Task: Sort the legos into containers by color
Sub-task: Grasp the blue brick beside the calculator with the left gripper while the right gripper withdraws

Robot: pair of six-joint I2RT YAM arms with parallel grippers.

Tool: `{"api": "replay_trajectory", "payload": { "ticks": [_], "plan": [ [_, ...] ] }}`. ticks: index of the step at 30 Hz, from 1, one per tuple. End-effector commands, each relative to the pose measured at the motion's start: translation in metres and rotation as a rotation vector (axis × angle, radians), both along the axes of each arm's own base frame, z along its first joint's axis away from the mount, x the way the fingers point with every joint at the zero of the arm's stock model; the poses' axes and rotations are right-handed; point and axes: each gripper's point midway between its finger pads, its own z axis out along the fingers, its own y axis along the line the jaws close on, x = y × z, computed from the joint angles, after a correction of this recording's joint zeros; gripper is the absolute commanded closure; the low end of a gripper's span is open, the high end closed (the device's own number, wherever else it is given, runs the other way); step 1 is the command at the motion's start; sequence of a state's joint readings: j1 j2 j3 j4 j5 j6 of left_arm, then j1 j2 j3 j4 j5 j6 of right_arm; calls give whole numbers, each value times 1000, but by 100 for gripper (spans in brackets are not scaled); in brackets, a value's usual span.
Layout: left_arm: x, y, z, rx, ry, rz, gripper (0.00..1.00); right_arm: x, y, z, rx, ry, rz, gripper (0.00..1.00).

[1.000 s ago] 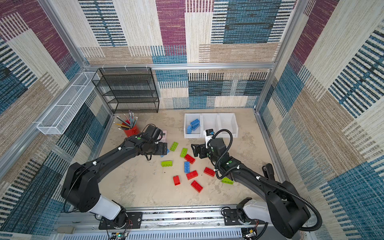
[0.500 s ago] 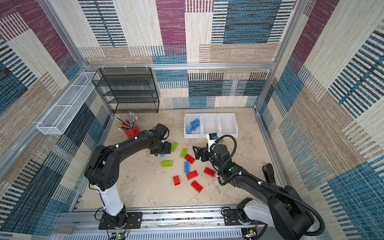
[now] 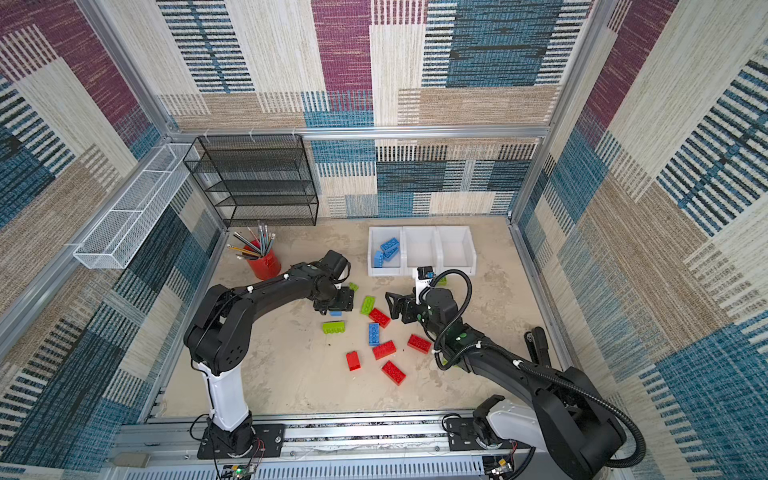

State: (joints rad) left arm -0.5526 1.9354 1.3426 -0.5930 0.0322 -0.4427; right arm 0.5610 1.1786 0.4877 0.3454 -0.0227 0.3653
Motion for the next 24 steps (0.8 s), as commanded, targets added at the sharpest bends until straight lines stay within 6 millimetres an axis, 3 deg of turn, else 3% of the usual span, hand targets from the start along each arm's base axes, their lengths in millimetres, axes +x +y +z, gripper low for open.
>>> {"api": "replay_trajectory", "payload": {
  "ticks": [1, 6, 15, 24],
  "plan": [
    [-1, -10, 3, -18, -10, -8, 28, 3, 0, 8, 23, -28, -12, 5],
    [-3, -2, -7, 43, 9, 11, 38, 2, -1, 10, 26, -35, -13, 5],
    [0, -2, -7, 72, 4, 15, 59, 1, -2, 11, 26, -36, -14, 6],
    [-1, -5, 13, 87, -45, -4, 73, 0, -2, 10, 30, -41, -10, 6]
  ]
}}
